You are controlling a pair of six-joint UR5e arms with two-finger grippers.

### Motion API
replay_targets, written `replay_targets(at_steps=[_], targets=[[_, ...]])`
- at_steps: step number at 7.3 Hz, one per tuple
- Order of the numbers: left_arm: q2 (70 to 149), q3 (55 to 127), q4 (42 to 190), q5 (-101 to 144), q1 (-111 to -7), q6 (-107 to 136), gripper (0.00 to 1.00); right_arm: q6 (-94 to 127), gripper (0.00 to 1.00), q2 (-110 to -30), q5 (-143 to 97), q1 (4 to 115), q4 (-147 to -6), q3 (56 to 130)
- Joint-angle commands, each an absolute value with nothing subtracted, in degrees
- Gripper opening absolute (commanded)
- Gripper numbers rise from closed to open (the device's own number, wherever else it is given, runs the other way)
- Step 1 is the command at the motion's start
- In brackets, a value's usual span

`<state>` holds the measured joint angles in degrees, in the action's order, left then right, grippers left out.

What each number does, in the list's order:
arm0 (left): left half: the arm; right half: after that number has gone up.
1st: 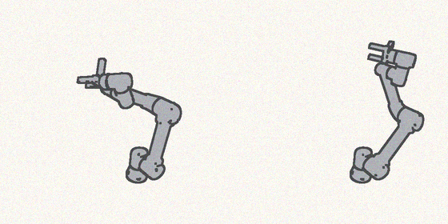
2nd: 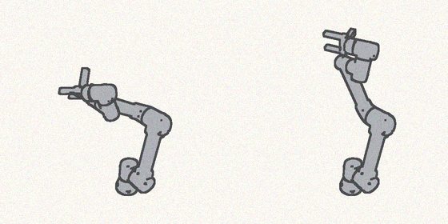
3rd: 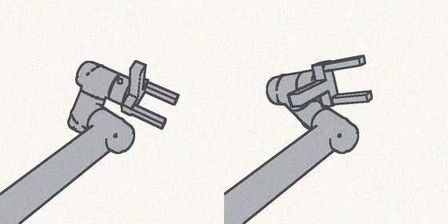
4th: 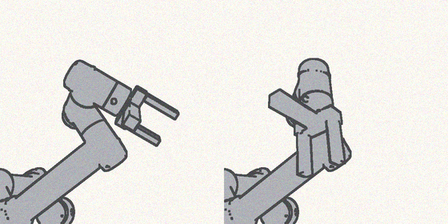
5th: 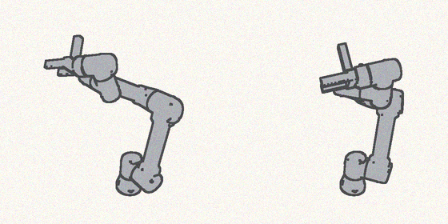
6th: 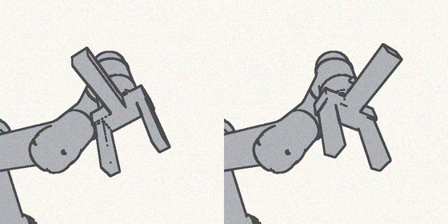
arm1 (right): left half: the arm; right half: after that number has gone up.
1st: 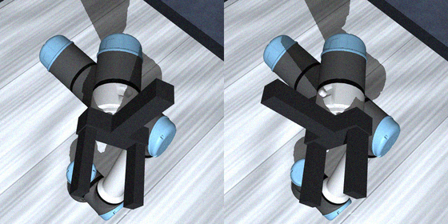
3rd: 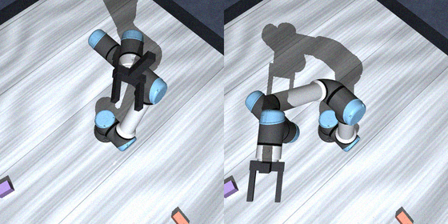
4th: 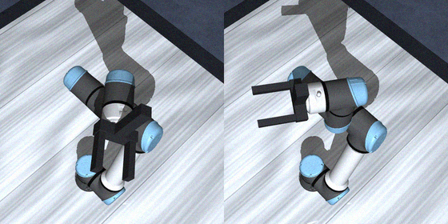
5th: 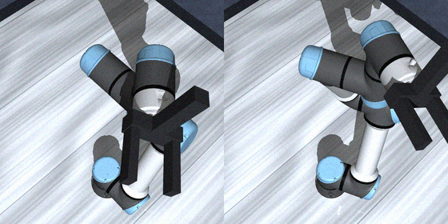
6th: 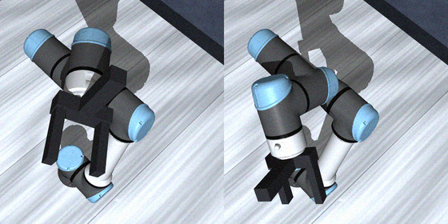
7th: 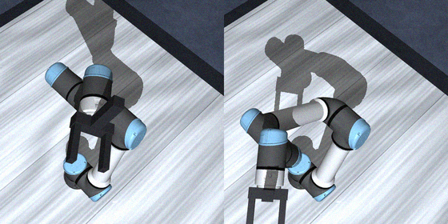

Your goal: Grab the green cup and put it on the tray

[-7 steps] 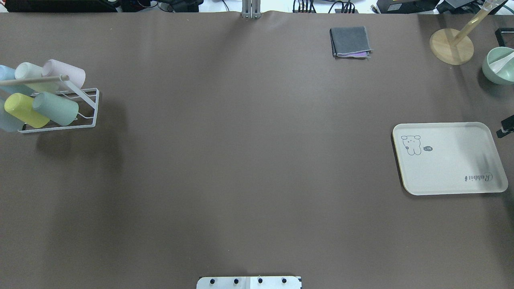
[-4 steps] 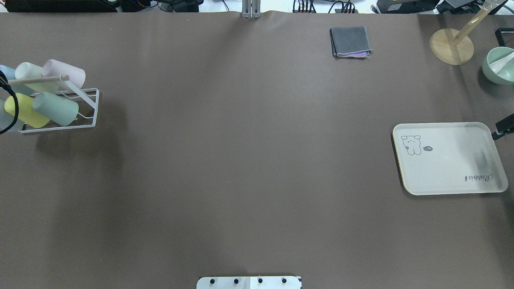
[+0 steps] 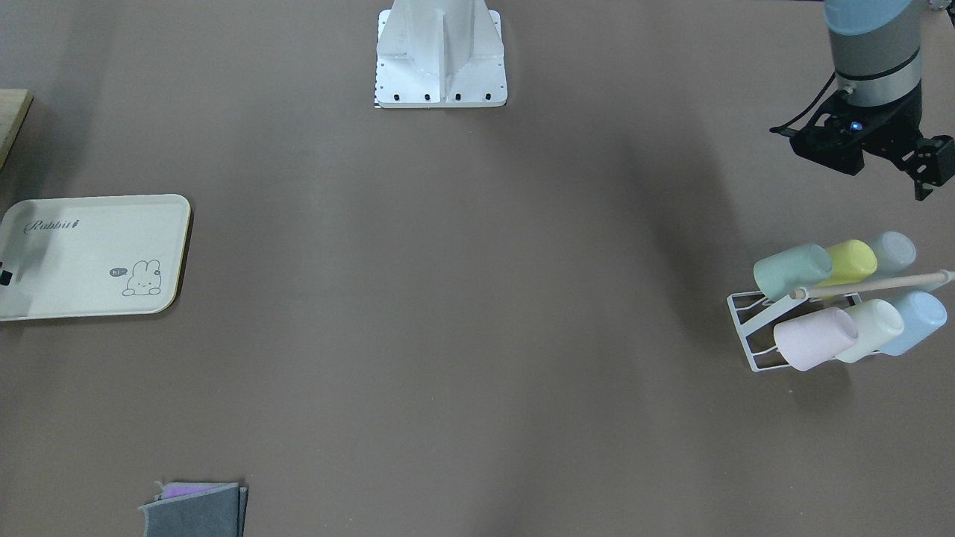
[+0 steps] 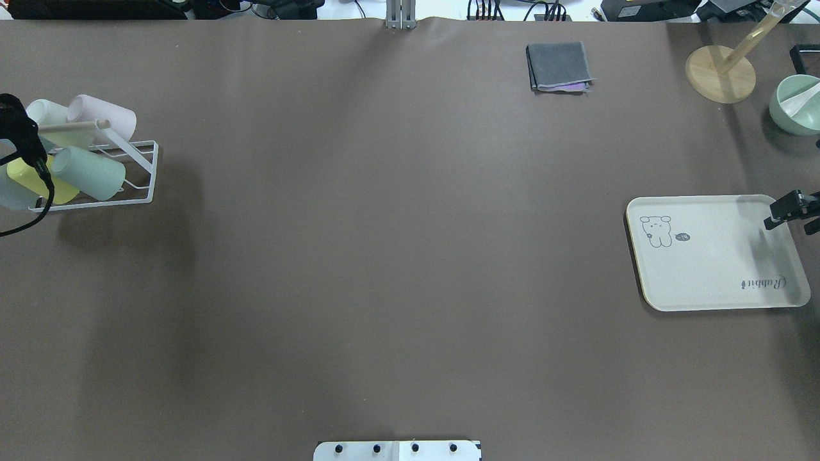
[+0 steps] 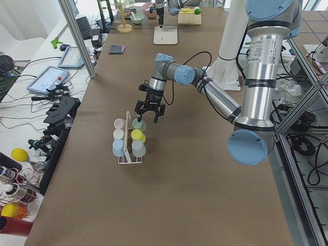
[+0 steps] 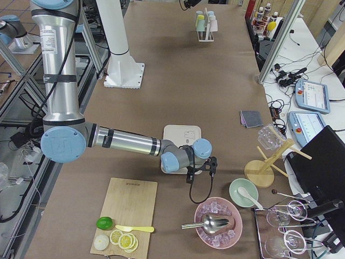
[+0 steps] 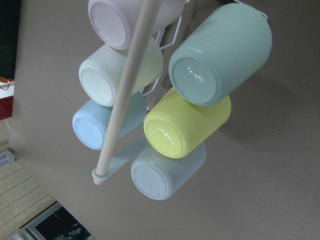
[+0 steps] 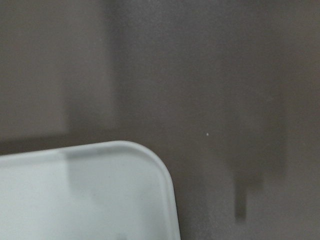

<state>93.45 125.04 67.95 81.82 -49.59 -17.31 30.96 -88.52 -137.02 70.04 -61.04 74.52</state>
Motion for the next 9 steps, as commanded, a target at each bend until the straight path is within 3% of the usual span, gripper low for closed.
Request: replay_targets(at_steps=[1, 2, 3, 5, 9], targets=[[93.9, 124.7, 63.0, 70.5, -43.0, -18.3, 0.99, 31.0, 0.30, -88.6, -137.2, 69.9, -60.6, 74.5], [95.4, 124.6, 60.6, 68.7, -41.2, -21.8, 0.99, 30.9, 0.12, -88.9, -137.3, 69.9, -60.6, 74.6], [97.4, 123.3, 60.3, 65.4, -40.1, -27.9, 0.99, 30.8, 0.00, -89.2, -137.3, 70.0, -60.5, 74.8], [103.1, 116.0, 58.5, 60.0, -37.6, -34.2, 0.99, 29.7, 0.00, -89.6, -137.4, 70.0, -59.4, 74.4], [104.2, 111.0, 59.1, 53.1, -32.5, -41.9, 0.98, 27.2, 0.00, -85.0, -146.8, 70.0, -57.6, 76.2]])
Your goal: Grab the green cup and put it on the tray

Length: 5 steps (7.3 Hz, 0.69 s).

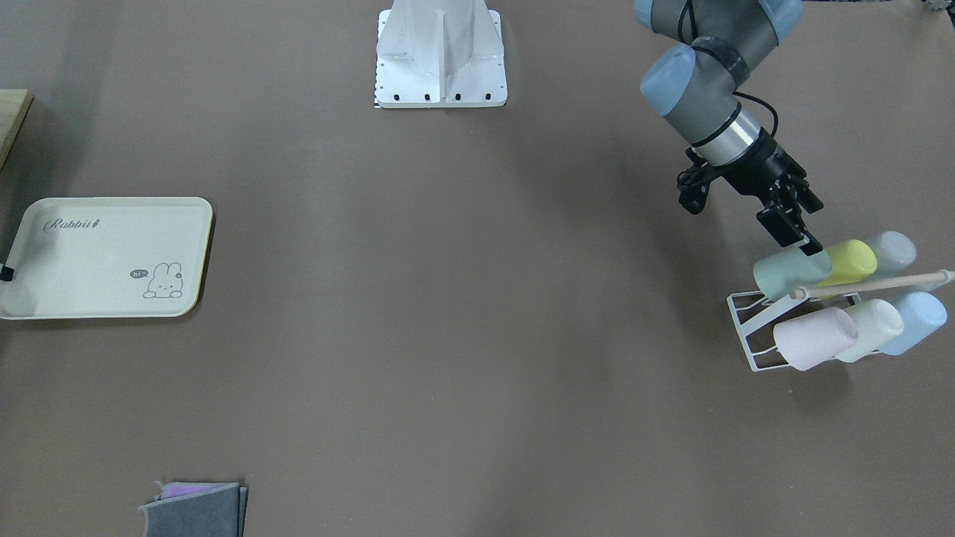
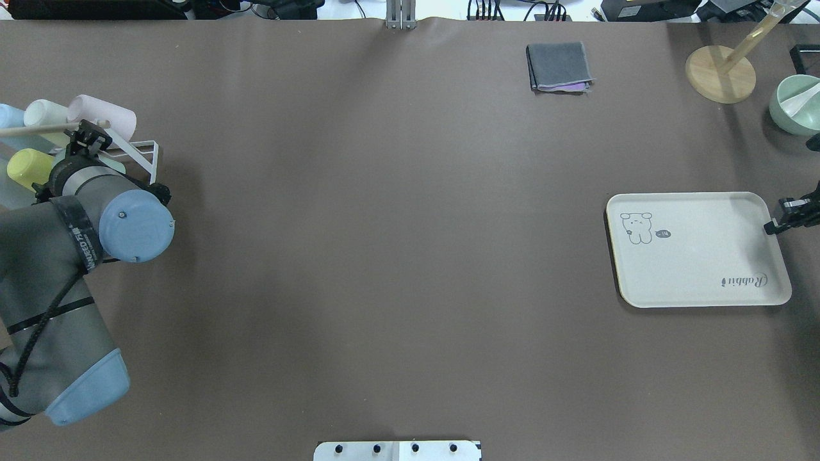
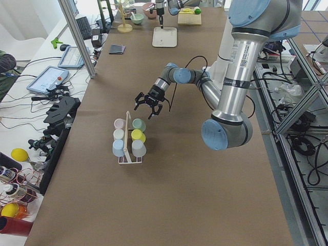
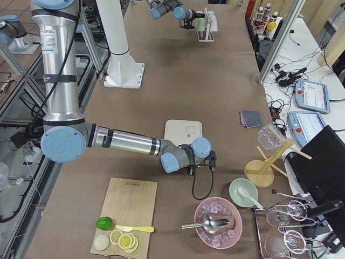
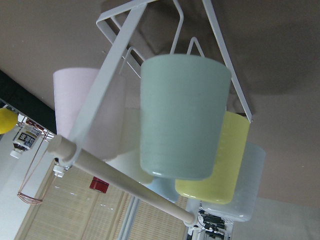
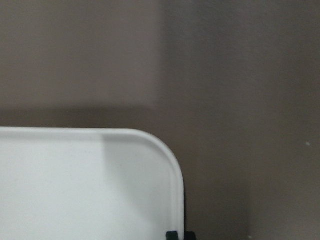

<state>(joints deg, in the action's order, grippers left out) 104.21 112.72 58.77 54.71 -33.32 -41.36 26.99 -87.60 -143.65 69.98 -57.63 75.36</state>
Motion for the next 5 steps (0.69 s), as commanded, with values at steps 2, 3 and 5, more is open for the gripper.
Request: replay_targets(at_steps=[2, 3, 5], targets=[[104.2, 108.4, 59.2, 53.0, -31.7, -41.9, 0.98, 33.8, 0.00, -76.9, -148.9, 69.0, -57.8, 76.0], [104.4, 106.7, 60.2, 52.8, -30.9, -41.9, 0.98, 36.8, 0.00, -72.3, -148.8, 66.0, -58.2, 75.6], [104.6, 104.1, 64.2, 50.9, -30.8, -42.0, 0.98, 44.9, 0.00, -66.8, -146.7, 59.4, -57.9, 75.4]])
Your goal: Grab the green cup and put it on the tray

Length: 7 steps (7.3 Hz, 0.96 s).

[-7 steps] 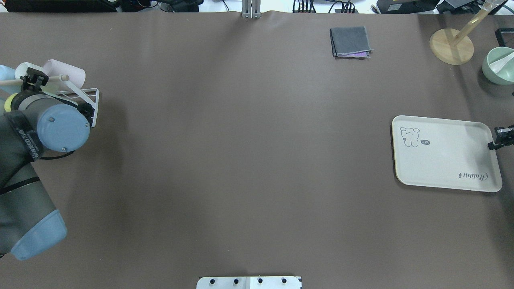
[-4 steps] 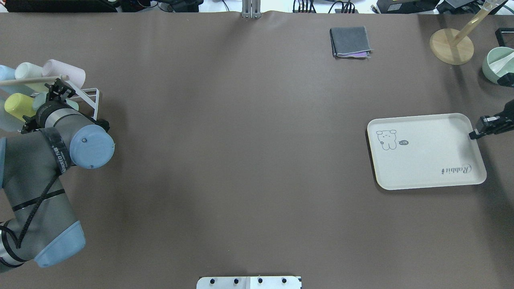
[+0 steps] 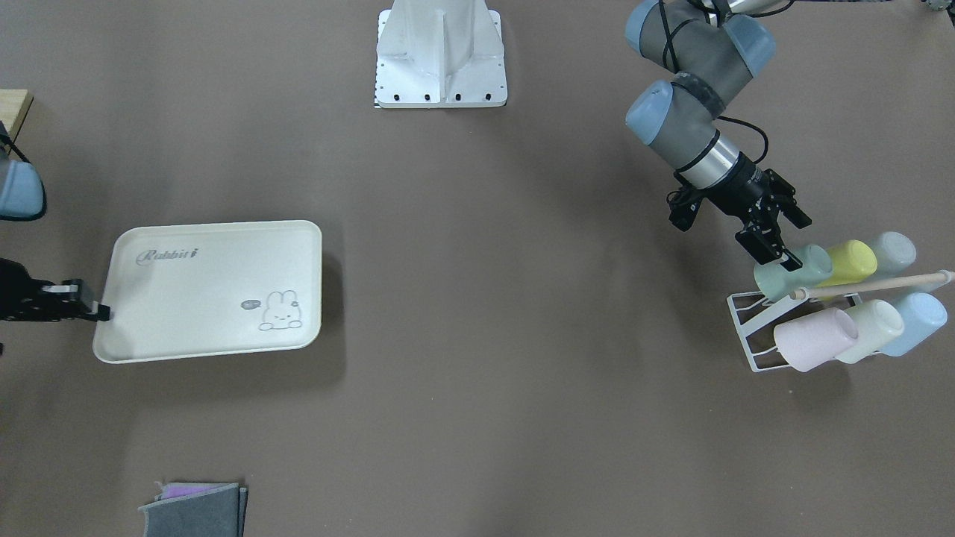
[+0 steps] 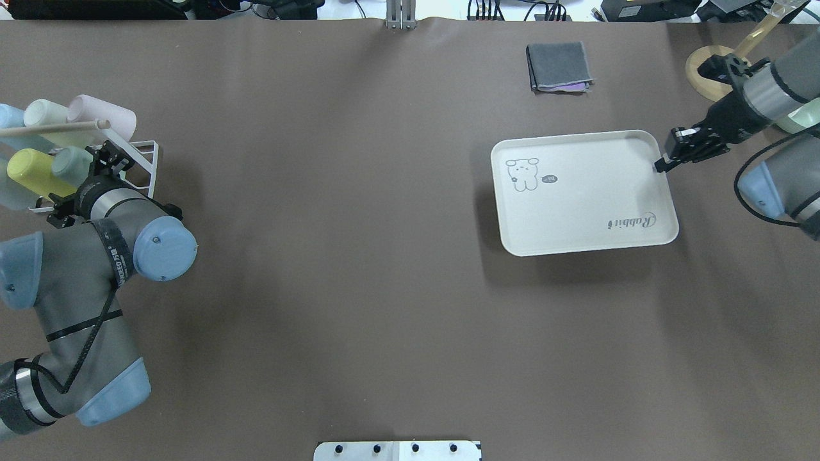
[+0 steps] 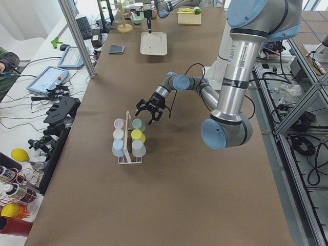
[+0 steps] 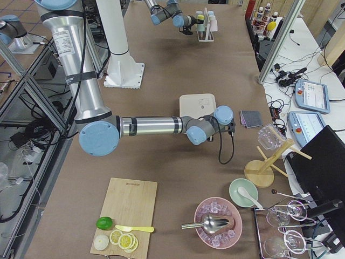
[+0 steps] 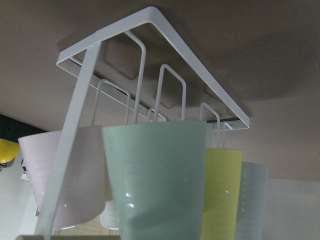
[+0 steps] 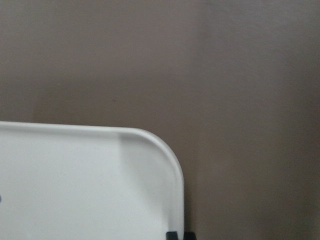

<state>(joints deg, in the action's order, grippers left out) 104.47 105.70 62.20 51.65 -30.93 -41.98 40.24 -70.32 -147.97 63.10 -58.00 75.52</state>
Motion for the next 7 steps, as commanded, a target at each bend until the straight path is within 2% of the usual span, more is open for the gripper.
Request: replay_targets(at_steps=[1, 7], targets=[[104.8, 103.2, 64.6, 50.3, -30.8, -42.0, 0.98, 48.5, 0.00, -64.0, -146.1, 56.2, -58.0, 75.2], [104.9, 98.6, 69.5, 48.0, -30.7, -42.0, 0.97, 68.4, 0.00, -55.3, -133.5, 43.4, -57.7, 75.0]])
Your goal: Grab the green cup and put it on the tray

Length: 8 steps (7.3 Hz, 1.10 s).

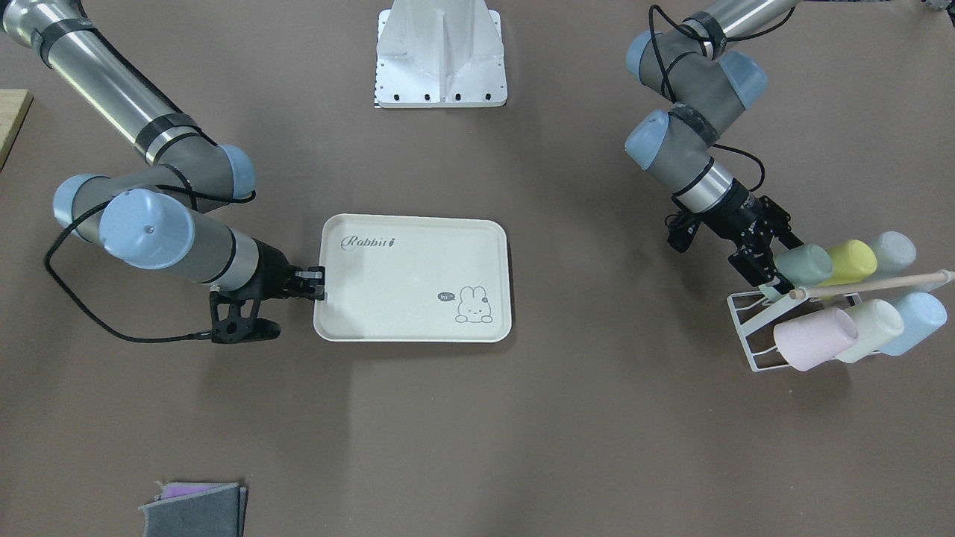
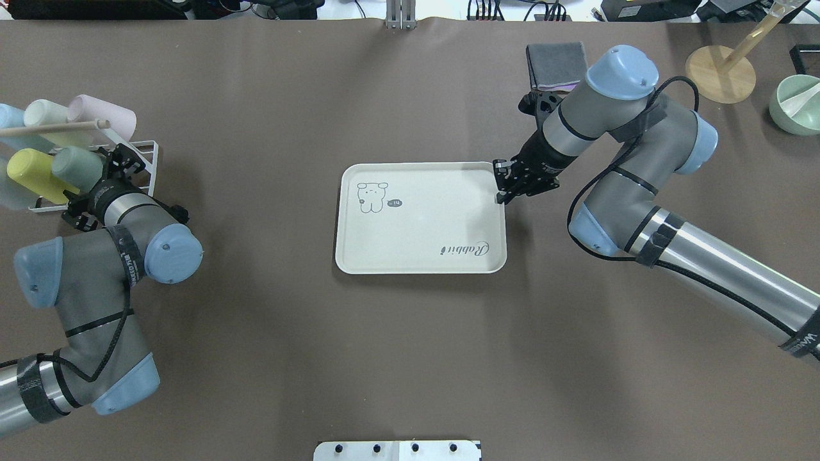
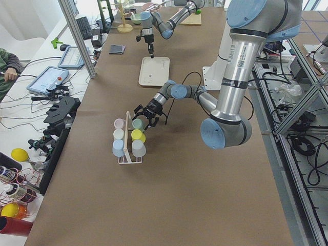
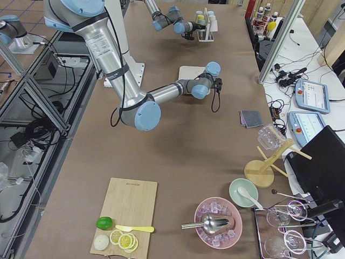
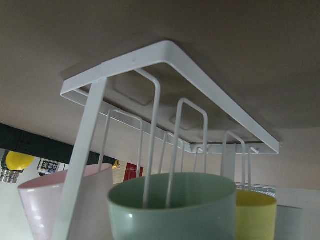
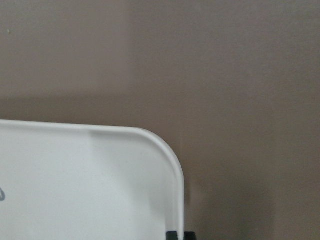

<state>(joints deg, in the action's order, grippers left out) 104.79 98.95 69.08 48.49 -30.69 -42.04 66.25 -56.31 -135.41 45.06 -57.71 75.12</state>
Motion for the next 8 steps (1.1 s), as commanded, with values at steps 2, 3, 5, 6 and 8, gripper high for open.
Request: replay_targets(at_steps=[2, 3, 5, 6, 8], targets=[[105.9, 95.6, 71.8, 48.0, -30.7, -42.1, 0.97, 68.1, 0.00, -54.2, -132.7, 42.9, -57.6, 74.8], [106.7, 94.3, 72.2, 48.0, -30.7, -42.1, 0.97, 68.1, 0.00, -53.3, -132.3, 42.5, -57.6, 74.8], [106.9, 94.4, 72.1, 47.9, -30.7, -42.1, 0.84, 67.4, 0.00, -52.8, -130.7, 40.3, -57.6, 74.8], [106.9, 94.8, 72.1, 47.9, -30.8, -42.4, 0.71, 67.1, 0.00, -52.7, -130.1, 39.5, -57.6, 74.8], [106.8, 95.0, 72.1, 47.9, -30.8, -42.3, 0.54, 66.9, 0.78, -53.3, -129.8, 39.8, -57.6, 74.8]])
